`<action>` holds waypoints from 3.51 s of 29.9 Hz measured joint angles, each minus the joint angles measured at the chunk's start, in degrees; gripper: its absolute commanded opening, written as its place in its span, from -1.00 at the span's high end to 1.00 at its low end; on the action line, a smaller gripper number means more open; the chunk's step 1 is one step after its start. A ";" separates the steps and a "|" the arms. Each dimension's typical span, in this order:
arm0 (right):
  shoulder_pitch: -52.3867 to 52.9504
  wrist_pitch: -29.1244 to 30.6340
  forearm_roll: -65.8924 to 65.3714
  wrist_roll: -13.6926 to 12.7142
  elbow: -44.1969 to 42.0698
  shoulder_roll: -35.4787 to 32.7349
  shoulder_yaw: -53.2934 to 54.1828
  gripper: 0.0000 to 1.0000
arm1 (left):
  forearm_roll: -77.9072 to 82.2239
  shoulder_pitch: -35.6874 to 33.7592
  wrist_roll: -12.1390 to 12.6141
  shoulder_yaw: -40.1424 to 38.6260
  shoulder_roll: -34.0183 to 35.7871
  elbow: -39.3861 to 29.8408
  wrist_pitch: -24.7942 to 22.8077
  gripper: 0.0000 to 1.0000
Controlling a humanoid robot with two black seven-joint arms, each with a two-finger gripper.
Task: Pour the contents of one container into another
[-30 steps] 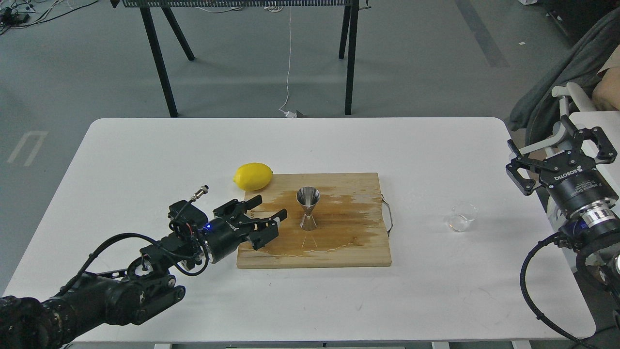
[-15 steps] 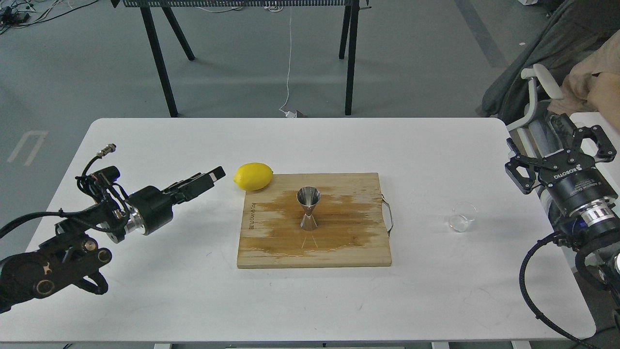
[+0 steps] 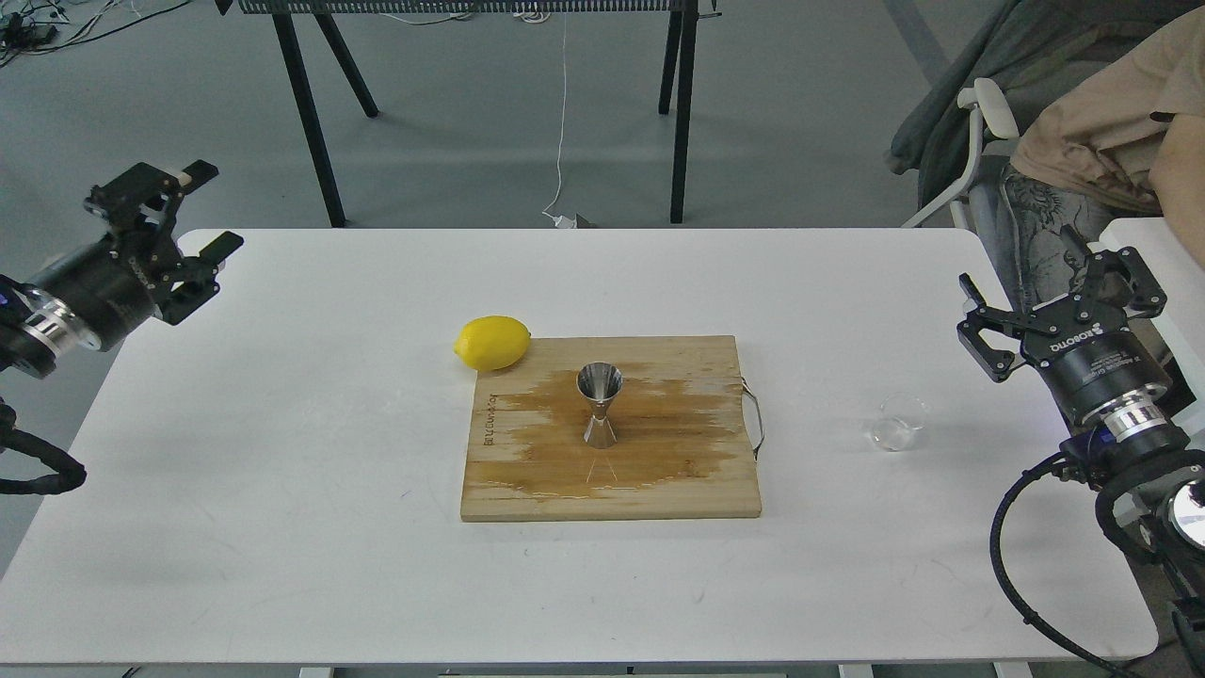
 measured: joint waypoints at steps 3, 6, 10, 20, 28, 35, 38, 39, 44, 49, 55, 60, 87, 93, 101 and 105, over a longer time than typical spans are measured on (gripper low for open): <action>0.04 0.00 0.22 -0.26 0.05 0.33 -0.03 -0.99 | -6.77 0.02 0.00 -0.21 -0.40 3.10 -0.01 -0.86; 0.05 0.00 2.01 -0.47 0.71 0.11 0.59 -0.99 | -10.27 0.02 0.00 -0.61 -0.61 4.92 -0.01 -0.86; -0.94 0.00 10.50 -0.63 1.11 -0.56 0.72 -0.99 | -13.46 0.09 0.00 -0.66 -1.12 5.45 -0.02 -0.86; -14.85 0.00 25.33 -0.21 11.97 -1.13 2.74 -0.94 | -13.87 1.40 0.00 -0.35 -3.68 6.36 -0.02 -0.86; -22.03 -24.82 29.23 2.38 23.68 -1.03 9.86 -0.94 | -13.66 2.19 0.00 -0.08 -4.45 7.13 -0.02 -0.88; -20.66 -45.36 29.12 4.44 24.65 -0.57 11.43 -0.95 | -13.51 3.03 0.00 -0.07 -5.21 7.34 -0.02 -0.89; -18.30 -53.13 28.73 5.35 24.67 -0.57 11.05 -0.96 | -13.50 3.15 0.00 -0.01 -5.53 8.10 -0.02 -0.89; -17.53 -54.49 28.59 5.68 24.67 -0.55 10.87 -0.96 | -13.47 3.16 0.00 0.00 -5.72 8.32 -0.02 -0.89; -14.04 -55.96 26.40 6.51 24.67 -0.42 8.97 -0.95 | -13.43 3.17 0.00 0.05 -6.29 8.70 -0.02 -0.89; -9.88 -56.00 23.91 6.55 24.56 -0.45 5.22 -0.95 | -13.42 3.18 0.00 0.10 -6.38 8.74 -0.02 -0.89; -5.45 -56.00 21.81 6.55 23.51 -0.45 0.81 -0.96 | -13.39 3.18 0.00 0.10 -6.39 8.78 -0.02 -0.89; -5.07 -56.00 21.12 6.32 21.30 -0.26 -0.15 -0.96 | -13.34 3.18 0.00 0.11 -6.38 9.49 -0.02 -0.89; -2.76 -56.00 16.94 5.60 12.81 4.78 -4.84 -0.96 | -13.34 3.44 0.00 0.28 -6.48 10.44 -0.02 -0.90; -2.24 -56.00 16.42 5.59 11.48 5.81 -5.01 -0.96 | -13.34 3.44 0.00 0.27 -6.73 11.23 -0.02 -0.91; -0.88 -56.00 15.02 5.58 9.26 7.30 -6.25 -0.96 | -13.34 3.44 0.00 0.27 -7.26 11.96 -0.02 -0.91; -0.38 -56.00 14.97 5.57 7.69 7.67 -7.17 -0.96 | -13.34 3.44 0.00 0.28 -7.27 11.99 -0.02 -0.91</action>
